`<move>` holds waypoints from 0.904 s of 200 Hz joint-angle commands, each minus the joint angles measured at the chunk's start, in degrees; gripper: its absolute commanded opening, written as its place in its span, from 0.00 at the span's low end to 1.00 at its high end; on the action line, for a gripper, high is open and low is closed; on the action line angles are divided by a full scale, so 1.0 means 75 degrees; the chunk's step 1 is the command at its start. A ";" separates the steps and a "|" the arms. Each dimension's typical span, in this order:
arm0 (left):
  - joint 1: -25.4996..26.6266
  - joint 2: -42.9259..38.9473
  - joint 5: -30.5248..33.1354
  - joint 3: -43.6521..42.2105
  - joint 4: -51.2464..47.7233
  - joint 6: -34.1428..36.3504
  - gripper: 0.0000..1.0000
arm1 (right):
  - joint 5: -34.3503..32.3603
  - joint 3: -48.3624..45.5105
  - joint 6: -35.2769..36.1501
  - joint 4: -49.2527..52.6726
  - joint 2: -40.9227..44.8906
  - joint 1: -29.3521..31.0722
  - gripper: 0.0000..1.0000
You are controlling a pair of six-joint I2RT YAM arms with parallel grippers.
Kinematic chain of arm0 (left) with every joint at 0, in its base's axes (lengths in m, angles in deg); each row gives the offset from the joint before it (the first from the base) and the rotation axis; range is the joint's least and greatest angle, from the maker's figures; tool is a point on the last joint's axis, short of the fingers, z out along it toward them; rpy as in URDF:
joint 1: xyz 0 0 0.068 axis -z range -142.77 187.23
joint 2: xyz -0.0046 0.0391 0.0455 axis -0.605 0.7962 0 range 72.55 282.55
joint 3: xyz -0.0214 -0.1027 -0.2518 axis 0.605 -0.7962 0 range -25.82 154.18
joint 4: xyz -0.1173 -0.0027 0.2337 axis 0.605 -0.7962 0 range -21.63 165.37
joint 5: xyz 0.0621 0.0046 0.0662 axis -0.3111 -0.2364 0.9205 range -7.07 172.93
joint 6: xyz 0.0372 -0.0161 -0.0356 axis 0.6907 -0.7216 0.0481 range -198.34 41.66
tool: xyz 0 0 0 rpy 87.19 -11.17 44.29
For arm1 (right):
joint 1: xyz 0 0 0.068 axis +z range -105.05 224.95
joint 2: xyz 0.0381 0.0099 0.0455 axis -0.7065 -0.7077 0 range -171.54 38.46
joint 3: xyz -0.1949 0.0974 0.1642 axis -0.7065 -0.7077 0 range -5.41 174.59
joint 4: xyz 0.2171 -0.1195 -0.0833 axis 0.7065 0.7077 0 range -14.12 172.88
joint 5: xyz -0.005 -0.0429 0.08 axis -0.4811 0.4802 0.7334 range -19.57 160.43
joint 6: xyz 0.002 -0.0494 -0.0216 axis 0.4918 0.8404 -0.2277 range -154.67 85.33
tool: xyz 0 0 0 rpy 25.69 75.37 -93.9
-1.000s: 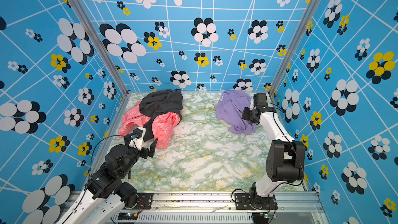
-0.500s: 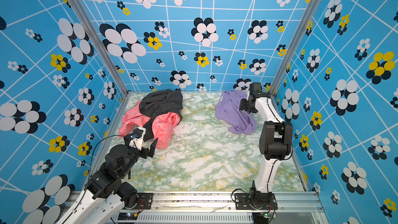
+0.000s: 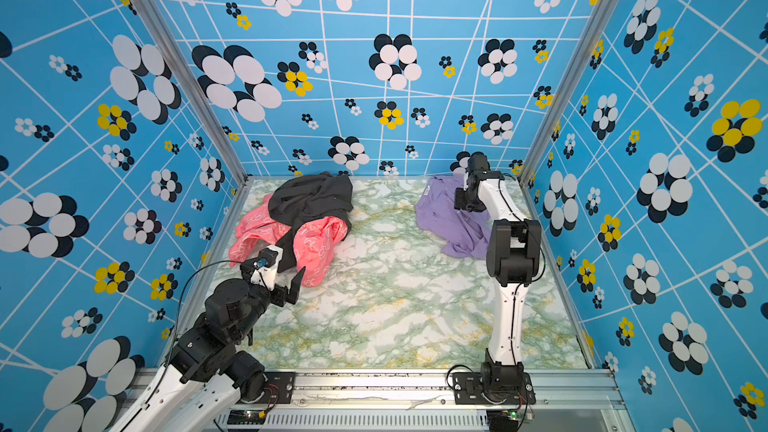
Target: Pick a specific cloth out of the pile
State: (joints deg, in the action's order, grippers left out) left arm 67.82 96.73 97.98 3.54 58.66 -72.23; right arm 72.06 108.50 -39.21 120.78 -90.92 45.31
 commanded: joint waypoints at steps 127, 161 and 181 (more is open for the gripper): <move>-0.0082 -0.0025 -0.0003 -0.0050 0.0013 0.0111 0.99 | -0.0658 -0.0207 0.0440 -0.0084 0.1360 -0.0013 0.00; -0.0094 -0.0031 -0.0018 -0.0048 0.0013 0.0111 0.99 | -0.0873 -0.0939 0.0438 -0.0430 0.2465 -0.0018 0.00; -0.0094 -0.0037 -0.0027 -0.0048 0.0013 0.0111 0.99 | -0.1127 -0.1723 0.0420 -0.0816 0.3224 -0.0025 0.00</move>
State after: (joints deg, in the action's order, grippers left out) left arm 67.60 96.73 97.93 3.52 58.66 -72.23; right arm 66.82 100.96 -36.69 118.47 -72.82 45.31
